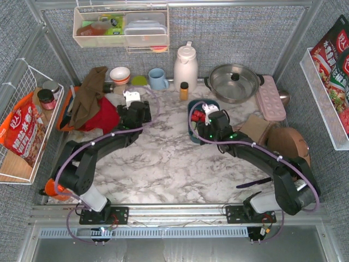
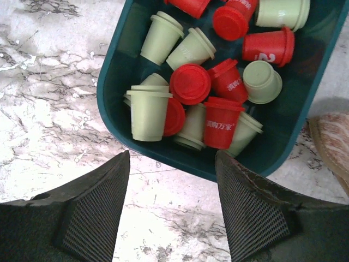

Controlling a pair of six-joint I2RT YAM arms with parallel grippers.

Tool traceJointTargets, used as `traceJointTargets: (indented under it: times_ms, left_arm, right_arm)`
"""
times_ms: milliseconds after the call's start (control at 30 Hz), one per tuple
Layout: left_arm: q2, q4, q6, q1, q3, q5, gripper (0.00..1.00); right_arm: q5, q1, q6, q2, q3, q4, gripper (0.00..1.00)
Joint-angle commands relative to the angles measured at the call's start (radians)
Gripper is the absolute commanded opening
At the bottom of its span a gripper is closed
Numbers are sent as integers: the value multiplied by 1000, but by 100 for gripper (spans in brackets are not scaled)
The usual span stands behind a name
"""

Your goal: Mix the coffee capsules in the storage basket

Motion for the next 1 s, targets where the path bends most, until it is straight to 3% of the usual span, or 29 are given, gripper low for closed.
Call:
traceJointTargets:
  times_ms: [0,167,400,567,667,967]
  left_arm:
    - [91,-167,-35,64,109,72,99]
    - [209,-243,-37,126,223,87,99]
    - [290,-274,-16,156,312,100,99]
    - [315,-288,-18,178,335,105,99]
    - [322,-282,-20,188,325,108,99]
    - [354,-266,-16,228,314,142,99]
  right_arm:
    - [39,-6,5,-30,-22,66,68]
    - [53,-13,-4,9,-21,95,68]
    - [-50,-21,14,118,3,201,68]
    - [21,-27,17,173,24,182,68]
    - [90,-43,32,165,23,160,68]
    - [52,-61,45,59,-31,168,68]
